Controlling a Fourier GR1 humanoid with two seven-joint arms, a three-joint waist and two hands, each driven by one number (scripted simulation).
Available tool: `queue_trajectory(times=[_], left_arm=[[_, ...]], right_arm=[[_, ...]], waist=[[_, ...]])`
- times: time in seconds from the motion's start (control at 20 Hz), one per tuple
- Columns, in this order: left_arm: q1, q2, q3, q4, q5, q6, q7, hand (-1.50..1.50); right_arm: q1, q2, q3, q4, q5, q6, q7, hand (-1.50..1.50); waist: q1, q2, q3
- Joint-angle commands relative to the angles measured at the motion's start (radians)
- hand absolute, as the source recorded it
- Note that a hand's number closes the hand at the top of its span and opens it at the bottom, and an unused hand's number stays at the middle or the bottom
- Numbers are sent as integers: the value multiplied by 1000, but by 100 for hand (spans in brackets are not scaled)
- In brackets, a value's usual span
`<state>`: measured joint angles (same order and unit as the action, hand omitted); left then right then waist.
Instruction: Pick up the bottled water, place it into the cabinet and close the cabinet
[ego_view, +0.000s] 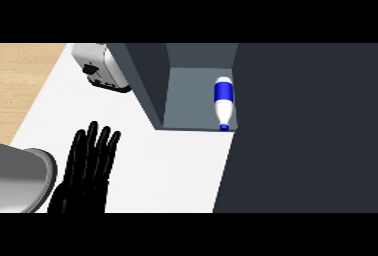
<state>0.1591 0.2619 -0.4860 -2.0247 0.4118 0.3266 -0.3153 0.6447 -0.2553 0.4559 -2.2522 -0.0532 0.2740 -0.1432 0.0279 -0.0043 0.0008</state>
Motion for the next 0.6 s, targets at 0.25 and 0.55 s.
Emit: queue_trajectory(times=[0.25,0.55], left_arm=[[332,146,89,-261,64,-79,-76,-150],[476,204,201,-309,174,-198,-133,-150]], right_arm=[[-61,-32,182,-117,106,43,100,150],[-114,21,286,-149,189,20,209,150]], waist=[[-5,-3,-2],[17,-3,-5]])
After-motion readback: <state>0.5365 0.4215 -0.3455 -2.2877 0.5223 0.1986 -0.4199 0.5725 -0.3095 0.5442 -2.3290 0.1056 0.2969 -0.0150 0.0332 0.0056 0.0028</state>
